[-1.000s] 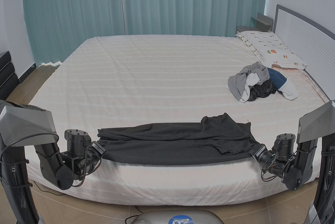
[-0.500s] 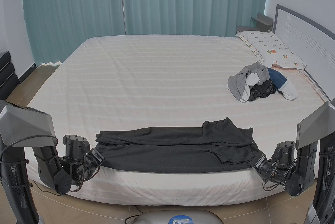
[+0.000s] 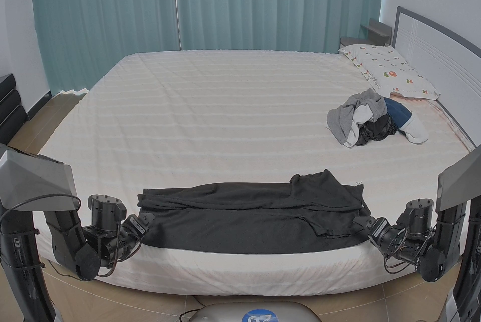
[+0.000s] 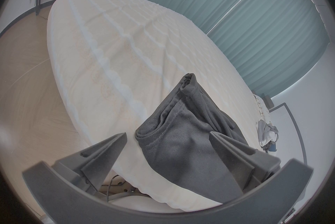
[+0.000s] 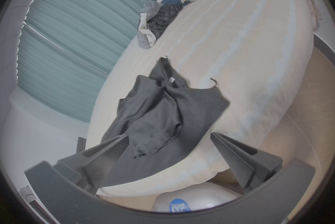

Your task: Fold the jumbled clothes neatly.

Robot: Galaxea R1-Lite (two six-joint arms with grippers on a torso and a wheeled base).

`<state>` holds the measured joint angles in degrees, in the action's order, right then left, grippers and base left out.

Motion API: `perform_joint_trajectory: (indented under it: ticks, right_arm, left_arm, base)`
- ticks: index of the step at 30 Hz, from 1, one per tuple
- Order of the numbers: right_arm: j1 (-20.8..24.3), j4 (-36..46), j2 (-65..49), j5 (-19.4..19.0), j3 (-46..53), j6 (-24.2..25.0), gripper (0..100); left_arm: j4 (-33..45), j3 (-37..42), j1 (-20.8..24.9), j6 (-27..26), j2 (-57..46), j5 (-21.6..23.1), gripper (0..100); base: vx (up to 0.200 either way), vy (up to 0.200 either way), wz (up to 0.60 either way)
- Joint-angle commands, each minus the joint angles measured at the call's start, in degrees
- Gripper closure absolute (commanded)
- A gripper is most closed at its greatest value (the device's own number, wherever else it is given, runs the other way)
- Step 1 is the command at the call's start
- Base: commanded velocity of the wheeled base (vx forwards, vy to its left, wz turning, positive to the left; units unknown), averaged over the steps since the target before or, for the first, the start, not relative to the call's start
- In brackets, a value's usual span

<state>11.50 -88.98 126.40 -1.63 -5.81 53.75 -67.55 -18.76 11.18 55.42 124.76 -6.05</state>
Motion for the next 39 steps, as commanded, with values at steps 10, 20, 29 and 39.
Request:
perform_joint_trajectory:
  ticks: [10,20,29,39]
  right_arm:
    - [1.2,-0.5,-6.3,-0.4,0.6,0.7,0]
    - [-0.2,-0.5,6.3,-2.6,-7.4,5.6,0]
    - [-6.7,-0.6,7.5,-2.6,-7.2,3.8,0]
    - [-6.3,-0.5,-5.6,-5.3,-3.9,5.1,0]
  left_arm:
    - [-0.2,0.2,-5.6,4.1,-5.2,7.0,0]
    - [-0.2,-0.7,-6.0,4.4,-3.6,7.1,0]
    - [-0.2,-1.2,-6.1,4.4,-2.4,7.2,0]
    - [-0.2,-3.9,-6.0,4.5,-1.9,7.2,0]
  base:
    - [0.000,0.000,0.00]
    - [0.000,0.000,0.00]
    - [0.000,0.000,0.00]
    - [0.000,0.000,0.00]
